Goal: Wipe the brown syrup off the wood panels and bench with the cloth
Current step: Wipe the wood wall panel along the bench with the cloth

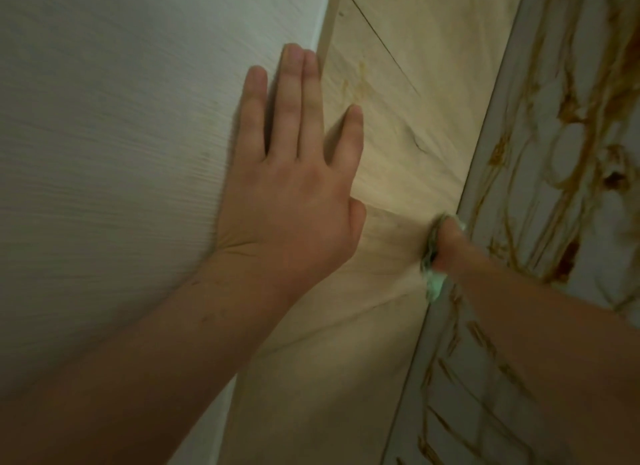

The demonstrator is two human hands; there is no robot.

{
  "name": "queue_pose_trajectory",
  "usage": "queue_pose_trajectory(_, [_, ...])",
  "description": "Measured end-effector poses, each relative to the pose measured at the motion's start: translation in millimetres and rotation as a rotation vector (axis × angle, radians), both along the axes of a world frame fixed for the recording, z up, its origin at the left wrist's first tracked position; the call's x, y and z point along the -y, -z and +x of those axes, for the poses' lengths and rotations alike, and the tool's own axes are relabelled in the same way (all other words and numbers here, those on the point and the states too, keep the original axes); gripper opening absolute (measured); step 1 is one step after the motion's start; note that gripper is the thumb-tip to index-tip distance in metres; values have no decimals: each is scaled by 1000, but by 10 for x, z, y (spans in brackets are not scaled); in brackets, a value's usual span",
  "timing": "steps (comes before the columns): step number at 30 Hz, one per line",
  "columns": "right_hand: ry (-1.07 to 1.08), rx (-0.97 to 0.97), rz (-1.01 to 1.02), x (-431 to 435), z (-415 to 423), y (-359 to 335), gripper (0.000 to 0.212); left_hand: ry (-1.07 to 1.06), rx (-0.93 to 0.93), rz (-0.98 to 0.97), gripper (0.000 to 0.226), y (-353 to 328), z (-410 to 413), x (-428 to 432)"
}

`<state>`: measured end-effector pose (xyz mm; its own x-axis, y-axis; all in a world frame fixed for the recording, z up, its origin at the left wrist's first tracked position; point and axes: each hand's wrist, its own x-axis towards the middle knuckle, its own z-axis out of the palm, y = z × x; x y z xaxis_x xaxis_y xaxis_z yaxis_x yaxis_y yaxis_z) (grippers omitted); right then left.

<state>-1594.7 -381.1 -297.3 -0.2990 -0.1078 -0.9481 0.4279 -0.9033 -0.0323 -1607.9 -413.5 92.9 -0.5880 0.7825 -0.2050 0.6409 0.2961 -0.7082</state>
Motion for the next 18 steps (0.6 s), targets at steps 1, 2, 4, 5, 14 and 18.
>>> queue_pose_trajectory(1, [47, -66, 33, -237, -170, -80, 82, 3, -4, 8, 77, -1, 3, 3])
queue_pose_trajectory(2, [77, -116, 86, -440, -330, -143, 89, 5, -7, 12, 77, 1, 1, 0])
queue_pose_trajectory(4, [128, -109, 226, -664, -604, -205, 99, 5, 0, 5, 78, 3, 0, -8])
queue_pose_trajectory(5, [159, -115, 291, -699, -673, -253, 98, 3, 3, 1, 78, 10, 3, -12])
queue_pose_trajectory(14, [37, -881, 1237, 397, 368, -1882, 57, -14, -40, -41, 80, -10, 44, -31])
queue_pose_trajectory(18, [78, -509, 938, 70, 13, -1118, 62, -4, -33, -31, 79, -3, 25, -12])
